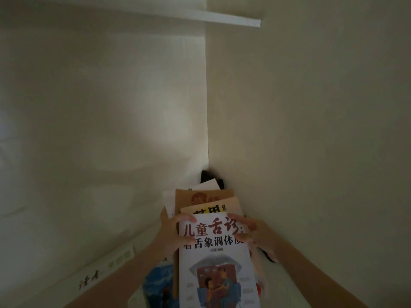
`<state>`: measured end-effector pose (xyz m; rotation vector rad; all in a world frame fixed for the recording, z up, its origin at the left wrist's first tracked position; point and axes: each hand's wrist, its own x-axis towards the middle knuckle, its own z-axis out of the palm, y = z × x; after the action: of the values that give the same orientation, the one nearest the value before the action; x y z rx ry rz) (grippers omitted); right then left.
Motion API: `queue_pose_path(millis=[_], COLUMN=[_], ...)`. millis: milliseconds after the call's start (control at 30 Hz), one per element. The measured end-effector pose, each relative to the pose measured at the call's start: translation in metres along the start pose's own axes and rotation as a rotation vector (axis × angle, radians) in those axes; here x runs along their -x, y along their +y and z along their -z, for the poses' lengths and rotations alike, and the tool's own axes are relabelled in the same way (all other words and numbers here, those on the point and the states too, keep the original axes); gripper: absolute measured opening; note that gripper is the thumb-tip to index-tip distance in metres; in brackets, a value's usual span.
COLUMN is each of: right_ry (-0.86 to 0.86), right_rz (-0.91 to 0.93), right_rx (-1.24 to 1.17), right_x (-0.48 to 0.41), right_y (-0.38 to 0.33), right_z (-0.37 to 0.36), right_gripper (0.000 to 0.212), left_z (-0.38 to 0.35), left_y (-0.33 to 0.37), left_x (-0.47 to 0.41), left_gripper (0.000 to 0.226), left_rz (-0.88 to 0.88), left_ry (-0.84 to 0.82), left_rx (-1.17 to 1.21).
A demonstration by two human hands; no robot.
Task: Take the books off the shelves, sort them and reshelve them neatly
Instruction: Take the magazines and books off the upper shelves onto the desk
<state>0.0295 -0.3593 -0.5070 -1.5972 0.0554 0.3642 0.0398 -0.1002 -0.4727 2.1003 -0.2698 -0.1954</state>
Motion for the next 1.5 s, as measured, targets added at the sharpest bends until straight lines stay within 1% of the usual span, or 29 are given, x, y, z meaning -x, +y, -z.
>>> queue_pose_path(millis=[67,133,200,333,467,567,833,933,1000,1033,1100,1167,1200,1233,1300,1333,1433,1500], right_ry=[0.029,0.049,0.056,0.090,0.109,0.118,0.122,0.143,0.157,0.156,0.161,0.214,0.244,0.258,0.257,0.246,0.226,0.217], right_rz=[-0.020,-0.030,-0.038,-0.044,-0.048,-0.029,-0.029,-0.033,-0.044,-0.045,-0.056,-0.087,-0.083,-0.058,-0.010,-0.002,0.028,0.047], right_rx=[0.006,0.017,0.029,0.015,0.065,0.089,0.097,0.115,0.188,0.244,0.448,0.686,0.680,0.609,0.474,0.444,0.360,0.337], right_x=[-0.003,-0.006,-0.005,-0.003,-0.006,-0.009,-0.022,-0.026,-0.030,-0.032,-0.038,-0.040,-0.039,-0.037,-0.033,-0.030,-0.023,-0.017], right_y=[0.018,0.036,0.051,0.070,0.089,0.098,0.111,0.116,0.121,0.123,0.127,0.128,0.126,0.123,0.114,0.109,0.094,0.085], right_z=[0.006,0.014,0.020,0.028,0.031,0.031,0.034,0.032,0.031,0.030,0.029,0.031,0.032,0.031,0.031,0.030,0.029,0.028], right_gripper=[0.057,0.057,0.056,0.061,0.060,0.064,0.061,0.060,0.060,0.060,0.060,0.069,0.075,0.082,0.094,0.097,0.091,0.091], left_z=[-0.014,-0.030,-0.043,-0.071,-0.088,-0.096,-0.099,-0.102,-0.102,-0.101,-0.095,-0.088,-0.084,-0.081,-0.076,-0.075,-0.072,-0.069], left_y=[-0.012,-0.027,-0.040,-0.060,-0.069,-0.074,-0.079,-0.081,-0.081,-0.081,-0.079,-0.075,-0.070,-0.066,-0.057,-0.054,-0.046,-0.042], left_x=[-0.003,-0.010,-0.013,-0.022,-0.031,-0.036,-0.046,-0.045,-0.044,-0.045,-0.046,-0.048,-0.048,-0.048,-0.048,-0.048,-0.047,-0.045], left_gripper=[0.047,0.049,0.046,0.044,0.044,0.043,0.046,0.045,0.049,0.055,0.065,0.070,0.071,0.071,0.072,0.072,0.073,0.071], left_rz=[0.015,-0.004,0.018,0.034,0.095,0.100,0.073,0.023,0.030,0.035,0.026,0.021,0.010,0.001,-0.016,-0.004,0.030,0.033], left_ry=[-0.026,-0.002,-0.008,-0.027,-0.036,-0.042,-0.041,-0.035,-0.021,-0.009,0.001,-0.010,-0.015,-0.018,-0.013,-0.016,-0.011,-0.001], left_rx=[0.031,0.045,0.033,0.037,0.028,0.043,0.015,0.028,0.015,0.008,-0.033,-0.068,-0.069,-0.063,-0.101,-0.108,-0.042,-0.004])
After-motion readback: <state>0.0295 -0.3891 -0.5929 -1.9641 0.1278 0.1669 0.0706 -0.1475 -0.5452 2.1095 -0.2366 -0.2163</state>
